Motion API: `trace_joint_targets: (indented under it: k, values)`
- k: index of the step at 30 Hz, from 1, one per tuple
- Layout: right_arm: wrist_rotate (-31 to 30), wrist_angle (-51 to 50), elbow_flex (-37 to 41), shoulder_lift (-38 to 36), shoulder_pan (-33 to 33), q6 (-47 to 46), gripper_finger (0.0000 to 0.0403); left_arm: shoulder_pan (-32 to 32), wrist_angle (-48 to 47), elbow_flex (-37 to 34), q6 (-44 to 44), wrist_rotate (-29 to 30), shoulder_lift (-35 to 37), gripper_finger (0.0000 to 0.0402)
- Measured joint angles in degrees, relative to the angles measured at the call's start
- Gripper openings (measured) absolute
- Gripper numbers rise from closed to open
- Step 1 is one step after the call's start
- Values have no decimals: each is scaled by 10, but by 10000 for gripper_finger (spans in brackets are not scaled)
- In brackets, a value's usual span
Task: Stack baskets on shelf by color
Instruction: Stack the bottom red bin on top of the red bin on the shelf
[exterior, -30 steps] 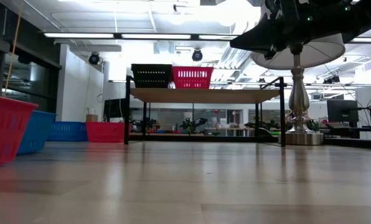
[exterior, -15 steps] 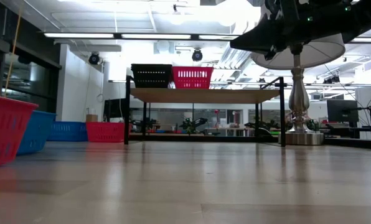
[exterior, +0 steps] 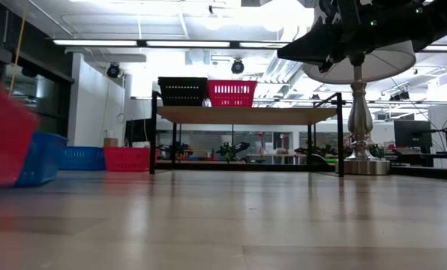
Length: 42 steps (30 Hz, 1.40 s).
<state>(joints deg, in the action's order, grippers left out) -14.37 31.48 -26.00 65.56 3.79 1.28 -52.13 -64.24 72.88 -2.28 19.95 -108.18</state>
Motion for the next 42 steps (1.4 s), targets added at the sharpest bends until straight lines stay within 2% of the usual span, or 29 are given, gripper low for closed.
trace_joint_targets:
  k: [5, 10, 13, 18, 23, 27, 32, 38, 42]
  values:
    - [0, 0, 0, 0, 0, 0, 0, 10, -3, 76, 16, 60, 0, 6]
    - [0, 0, 0, 0, 0, -11, 0, 18, -71, 160, -25, 189, 5, 3]
    - [9, 0, 0, 0, 0, -11, 0, 42, -127, 168, -86, 262, 29, 3]
    - [15, 0, 0, 0, 5, -14, 0, 147, -223, 168, -206, 310, 71, 2]
    - [10, 0, 0, 0, 18, -10, 0, 284, -237, 168, -361, 372, 108, 1]
    - [9, 0, 0, 0, 20, 2, 0, 395, -195, 168, -532, 448, 128, 1]
    - [0, -4, 0, 0, 18, 7, 0, 510, -99, 168, -722, 477, 137, 0]
    - [-35, -4, 0, 0, 18, 19, 0, 604, 44, 168, -870, 455, 140, 0]
    - [-48, -4, 0, 0, 18, 28, 0, 639, 209, 168, -998, 400, 140, 0]
